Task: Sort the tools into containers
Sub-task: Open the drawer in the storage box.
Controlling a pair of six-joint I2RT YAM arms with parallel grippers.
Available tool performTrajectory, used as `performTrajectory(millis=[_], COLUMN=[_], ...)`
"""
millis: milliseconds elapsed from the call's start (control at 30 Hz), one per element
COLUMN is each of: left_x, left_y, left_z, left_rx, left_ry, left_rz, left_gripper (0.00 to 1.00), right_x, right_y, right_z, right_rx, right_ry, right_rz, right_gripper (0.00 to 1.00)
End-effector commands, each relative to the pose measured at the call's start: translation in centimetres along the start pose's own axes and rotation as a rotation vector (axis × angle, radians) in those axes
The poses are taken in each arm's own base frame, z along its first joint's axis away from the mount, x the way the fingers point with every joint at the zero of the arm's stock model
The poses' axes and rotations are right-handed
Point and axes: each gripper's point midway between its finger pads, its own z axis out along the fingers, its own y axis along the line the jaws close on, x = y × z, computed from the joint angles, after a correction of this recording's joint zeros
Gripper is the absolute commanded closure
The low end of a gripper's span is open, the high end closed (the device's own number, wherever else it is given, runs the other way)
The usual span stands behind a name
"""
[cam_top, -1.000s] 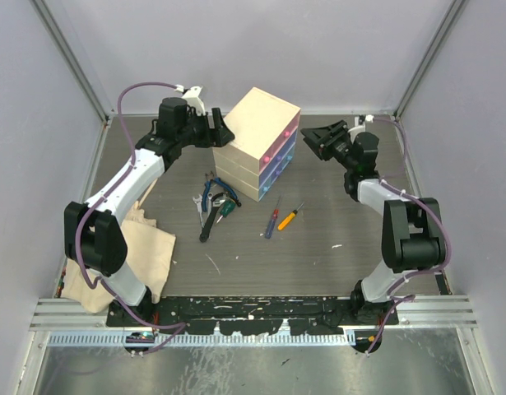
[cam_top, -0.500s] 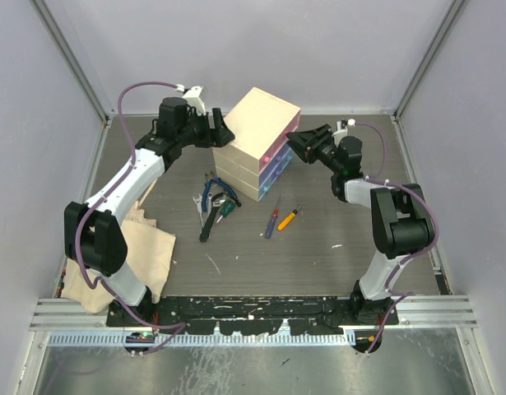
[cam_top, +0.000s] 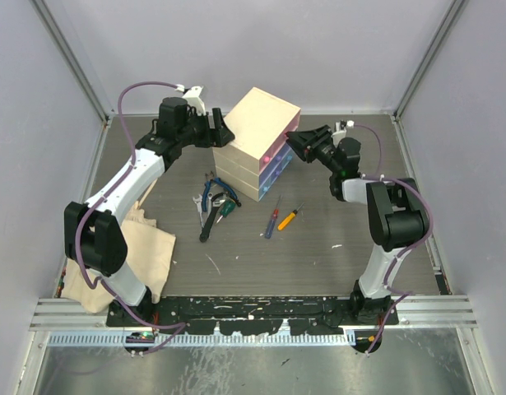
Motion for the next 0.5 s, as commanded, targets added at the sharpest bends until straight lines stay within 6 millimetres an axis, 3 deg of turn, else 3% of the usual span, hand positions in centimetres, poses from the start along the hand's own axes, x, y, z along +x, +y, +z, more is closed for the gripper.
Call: performTrajectory(millis=[0, 233, 467], left_x=[2.41, 2.57, 2.52], left_y=[-0.64, -0.68, -0.7], left_z=[0.35, 0.42, 0.39], left_rx=[0.014, 0.017, 0.018], left_ry=[0.094, 0.098, 0.098], left_rz=[0.02, 0.018, 0.021], left_gripper=[0.25, 0.25, 0.25], right_x=[-0.1, 0.17, 0.31], right_y=[4.01, 3.69, 3.37], right_z=[0.81, 1.41, 1.46], right_rx=[-0.123, -0.123, -0.118], right_ry=[0.014, 0.025, 0.025], right_rz=[-0.054, -0.049, -0.052], right_gripper=[0.58, 0.6, 0.72])
